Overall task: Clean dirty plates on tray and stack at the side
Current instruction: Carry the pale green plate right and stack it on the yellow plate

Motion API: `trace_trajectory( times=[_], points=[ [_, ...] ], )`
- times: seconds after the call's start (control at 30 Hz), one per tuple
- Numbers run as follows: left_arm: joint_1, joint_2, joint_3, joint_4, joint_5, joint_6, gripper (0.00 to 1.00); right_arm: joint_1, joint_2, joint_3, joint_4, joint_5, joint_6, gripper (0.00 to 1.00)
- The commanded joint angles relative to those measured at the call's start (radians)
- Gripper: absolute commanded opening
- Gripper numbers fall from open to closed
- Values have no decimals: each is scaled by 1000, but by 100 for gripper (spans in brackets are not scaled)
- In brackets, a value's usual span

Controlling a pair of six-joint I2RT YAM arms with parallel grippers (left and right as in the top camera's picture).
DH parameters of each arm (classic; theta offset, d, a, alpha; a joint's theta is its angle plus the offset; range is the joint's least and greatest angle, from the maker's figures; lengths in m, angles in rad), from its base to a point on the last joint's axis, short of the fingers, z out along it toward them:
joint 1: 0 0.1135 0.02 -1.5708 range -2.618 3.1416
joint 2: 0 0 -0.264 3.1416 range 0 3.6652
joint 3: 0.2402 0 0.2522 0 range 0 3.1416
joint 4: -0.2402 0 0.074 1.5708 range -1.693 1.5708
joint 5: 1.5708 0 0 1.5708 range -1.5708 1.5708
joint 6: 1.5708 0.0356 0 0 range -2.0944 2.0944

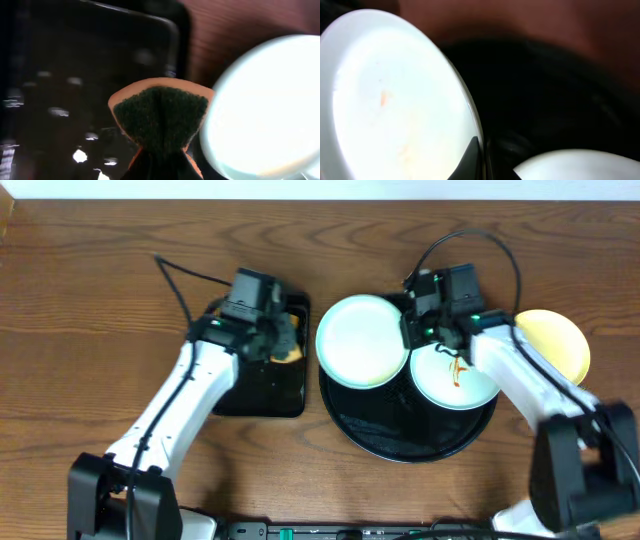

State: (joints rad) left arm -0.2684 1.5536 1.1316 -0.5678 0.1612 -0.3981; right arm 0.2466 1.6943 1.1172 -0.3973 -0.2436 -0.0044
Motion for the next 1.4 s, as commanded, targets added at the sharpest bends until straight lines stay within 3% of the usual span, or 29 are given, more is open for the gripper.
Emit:
trace_trajectory(
  times=[0.0,0.33,0.8,1.37],
  points=[
    [55,-10,-2,0,-46,-6,8,18,-94,0,-35,151,-62,1],
    [117,-5,-5,0,-47,-6,8,143,-253,0,-151,489,-171,1],
    [117,-5,-11,0,-47,-6,8,425,-264,0,-153,1020,-256,1],
    [117,-5,-11,4,-47,-6,8,433,-264,0,-114,1041,-246,1]
  ],
)
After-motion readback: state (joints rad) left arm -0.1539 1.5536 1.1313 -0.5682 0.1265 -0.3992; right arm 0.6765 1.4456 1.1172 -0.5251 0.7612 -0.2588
